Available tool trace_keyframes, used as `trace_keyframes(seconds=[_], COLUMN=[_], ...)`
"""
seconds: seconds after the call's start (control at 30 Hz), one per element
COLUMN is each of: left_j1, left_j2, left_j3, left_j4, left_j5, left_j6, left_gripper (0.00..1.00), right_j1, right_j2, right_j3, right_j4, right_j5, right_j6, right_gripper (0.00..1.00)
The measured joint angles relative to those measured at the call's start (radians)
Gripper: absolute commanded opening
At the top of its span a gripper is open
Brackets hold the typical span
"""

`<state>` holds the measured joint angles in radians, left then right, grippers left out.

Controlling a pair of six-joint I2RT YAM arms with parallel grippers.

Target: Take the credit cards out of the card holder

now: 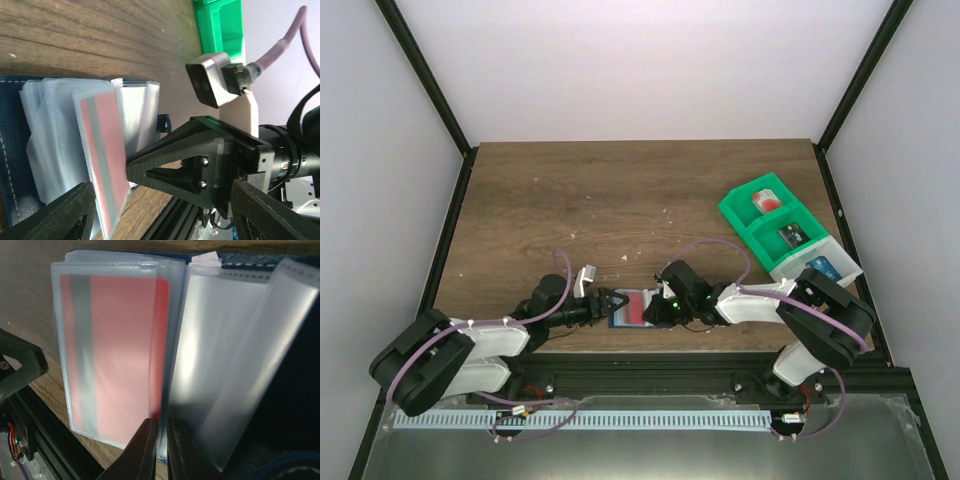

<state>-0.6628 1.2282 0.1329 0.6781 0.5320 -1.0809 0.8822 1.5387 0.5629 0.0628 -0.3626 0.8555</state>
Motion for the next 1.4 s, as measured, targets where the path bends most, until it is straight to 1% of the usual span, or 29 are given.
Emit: trace_keyframes(seconds=[0.43,0.67,0.77,0.97,1.07,1.13,1.2,1.27,1.4], left_j1=[0.000,-0.002,-0.006,-0.013,-0.014,-0.015,-0.015,-0.015,-0.015], left_j2=[0.117,0.164,0.172,0.174,0.175,0.176,0.176,0.176,0.176], left_j3=[0.003,0.010,0.013,0.024,0.030,0.041,0.048,0.053,0.061], left_j4=[0.062,0.099,0.106,0.120,0.109,0.084,0.072,0.060,0.042], left_j5=[0.019,0.038,0.048,0.057,0.054,0.049,0.045,0.044,0.041], left_j6=[0.003,0.004,0.003,-0.001,0.011,0.021,0.030,0.035,0.043], left_gripper=[0.75,0.68,0.62,0.38,0.32,0.29,0.28,0.29,0.36], right_j1=[-0.001,-0.001,-0.001,-0.001,-0.001,-0.001,-0.001,-0.001,-0.001], right_j2=[0.001,0.001,0.001,0.003,0.003,0.002,-0.007,-0.027,-0.087], right_j3=[-0.006,-0.006,-0.006,-0.007,-0.007,-0.006,-0.006,-0.005,-0.005], right_j4=[0.014,0.015,0.016,0.021,0.021,0.019,0.006,-0.021,-0.087], right_j5=[-0.004,-0.004,-0.004,-0.005,-0.008,-0.007,-0.003,0.005,0.037], right_j6=[0.003,0.003,0.003,0.003,0.003,0.002,-0.002,-0.004,-0.006], right_gripper=[0.09,0.09,0.09,0.09,0.10,0.14,0.18,0.19,0.19])
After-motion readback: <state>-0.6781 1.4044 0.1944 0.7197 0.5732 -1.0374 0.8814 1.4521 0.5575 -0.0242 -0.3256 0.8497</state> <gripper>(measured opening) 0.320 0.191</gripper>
